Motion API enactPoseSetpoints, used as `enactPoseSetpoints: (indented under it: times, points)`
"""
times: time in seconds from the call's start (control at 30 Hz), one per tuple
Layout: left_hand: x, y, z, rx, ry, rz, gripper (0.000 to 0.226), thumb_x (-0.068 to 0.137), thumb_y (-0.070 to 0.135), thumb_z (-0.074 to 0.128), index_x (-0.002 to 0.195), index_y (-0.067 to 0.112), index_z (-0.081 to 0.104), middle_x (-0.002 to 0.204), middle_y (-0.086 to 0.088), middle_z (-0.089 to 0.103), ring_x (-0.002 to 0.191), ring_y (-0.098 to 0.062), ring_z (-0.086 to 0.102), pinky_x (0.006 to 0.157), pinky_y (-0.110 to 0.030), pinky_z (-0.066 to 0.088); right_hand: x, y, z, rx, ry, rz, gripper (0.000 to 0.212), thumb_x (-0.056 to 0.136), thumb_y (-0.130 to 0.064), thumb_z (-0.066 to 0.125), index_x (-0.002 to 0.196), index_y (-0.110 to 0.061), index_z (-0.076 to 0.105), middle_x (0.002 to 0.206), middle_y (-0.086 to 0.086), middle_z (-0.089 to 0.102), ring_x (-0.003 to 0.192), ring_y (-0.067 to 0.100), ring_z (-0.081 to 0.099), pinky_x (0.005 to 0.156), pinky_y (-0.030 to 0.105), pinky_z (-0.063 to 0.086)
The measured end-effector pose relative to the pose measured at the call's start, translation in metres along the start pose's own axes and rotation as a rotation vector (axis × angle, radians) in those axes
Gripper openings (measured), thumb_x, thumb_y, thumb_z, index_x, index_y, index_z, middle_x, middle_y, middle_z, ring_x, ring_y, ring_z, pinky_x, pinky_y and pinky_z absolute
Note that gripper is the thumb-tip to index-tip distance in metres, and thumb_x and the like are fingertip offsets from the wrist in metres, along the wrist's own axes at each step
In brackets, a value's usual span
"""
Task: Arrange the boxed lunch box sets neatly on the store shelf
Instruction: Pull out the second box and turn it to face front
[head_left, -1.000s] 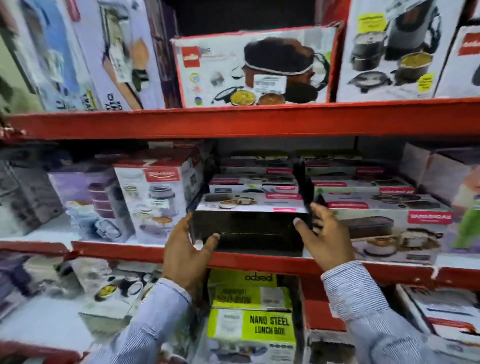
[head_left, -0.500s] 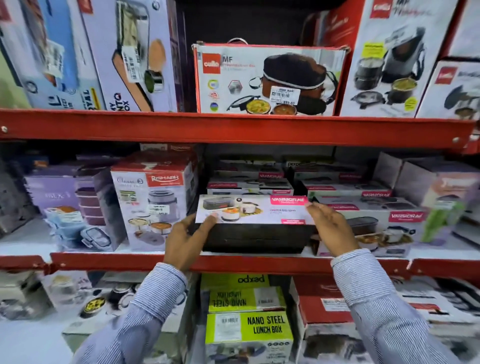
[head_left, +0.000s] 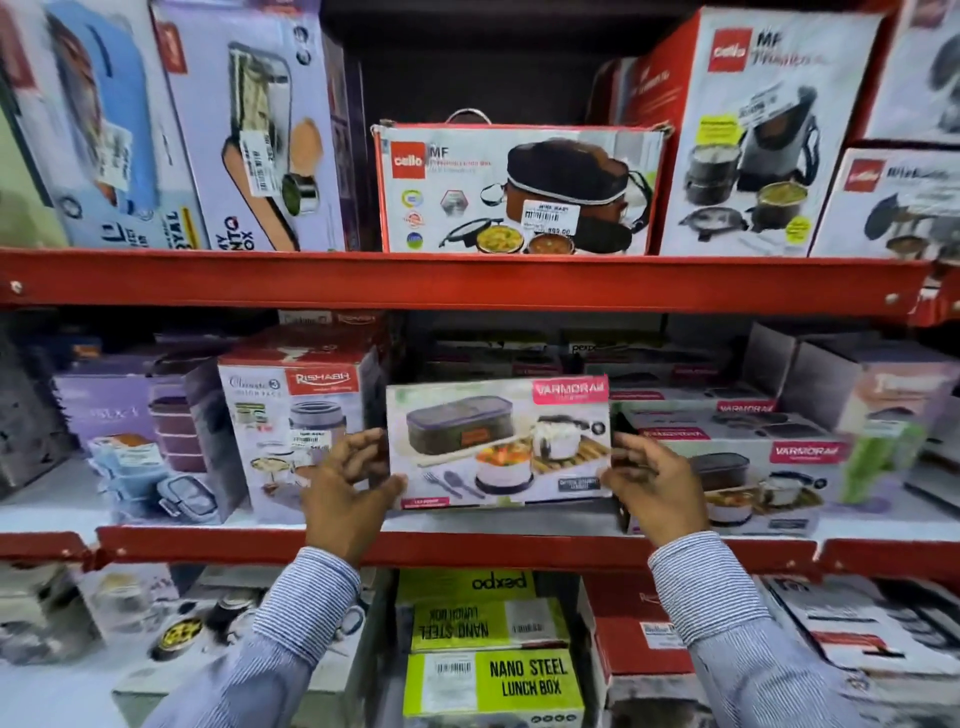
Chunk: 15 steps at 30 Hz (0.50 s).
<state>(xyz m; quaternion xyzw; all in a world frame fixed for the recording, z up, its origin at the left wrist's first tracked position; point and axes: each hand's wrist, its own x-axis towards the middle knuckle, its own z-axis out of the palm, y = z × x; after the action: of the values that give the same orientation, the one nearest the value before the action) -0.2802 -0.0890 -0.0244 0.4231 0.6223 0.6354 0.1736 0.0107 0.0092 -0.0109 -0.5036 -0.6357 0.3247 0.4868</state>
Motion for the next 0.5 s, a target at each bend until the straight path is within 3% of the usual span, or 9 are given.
enactPoseSetpoints:
  times: [0.1, 0.23, 0.4, 0.5]
  points:
    - [-0.002, -0.013, 0.008, 0.044, 0.031, -0.01, 0.053, 0.071, -0.011, 0.074, 0.101, 0.032, 0.063, 0.102, -0.001, 0.074, 0.099, -0.02, 0.072, 0.094, -0.046, 0.057, 0.003, 0.016, 0.01, -0.1, 0.013, 0.045, 0.037, 0.074, -0.008, 0.076, 0.108, -0.015, 0.067, 0.096, 0.002, 0.072, 0.083, 0.014, 0.069, 0.086, 0.038, 0.057]
    - [-0.007, -0.025, 0.015, 0.051, 0.054, -0.046, 0.046, 0.072, -0.013, 0.072, 0.097, 0.025, 0.064, 0.1, -0.004, 0.076, 0.101, -0.02, 0.072, 0.095, -0.048, 0.057, -0.001, 0.027, 0.021, -0.163, -0.002, 0.081, 0.031, 0.076, -0.008, 0.075, 0.105, -0.012, 0.063, 0.092, 0.002, 0.069, 0.077, 0.015, 0.065, 0.075, 0.024, 0.048]
    - [-0.009, -0.043, 0.015, 0.073, 0.044, -0.094, 0.047, 0.069, -0.009, 0.074, 0.091, 0.032, 0.067, 0.081, 0.027, 0.075, 0.09, -0.01, 0.075, 0.091, -0.044, 0.06, -0.007, 0.04, 0.028, -0.25, 0.008, 0.051, 0.034, 0.078, -0.009, 0.073, 0.111, -0.008, 0.064, 0.103, 0.007, 0.073, 0.074, 0.011, 0.062, 0.074, 0.019, 0.046]
    - [-0.008, -0.044, 0.015, 0.065, 0.039, -0.102, 0.045, 0.071, -0.009, 0.073, 0.102, 0.022, 0.068, 0.091, 0.019, 0.075, 0.094, -0.009, 0.074, 0.092, -0.037, 0.059, -0.009, 0.042, 0.028, -0.255, 0.024, 0.029, 0.035, 0.078, -0.011, 0.073, 0.113, -0.009, 0.065, 0.105, 0.007, 0.074, 0.076, 0.01, 0.062, 0.075, 0.018, 0.045]
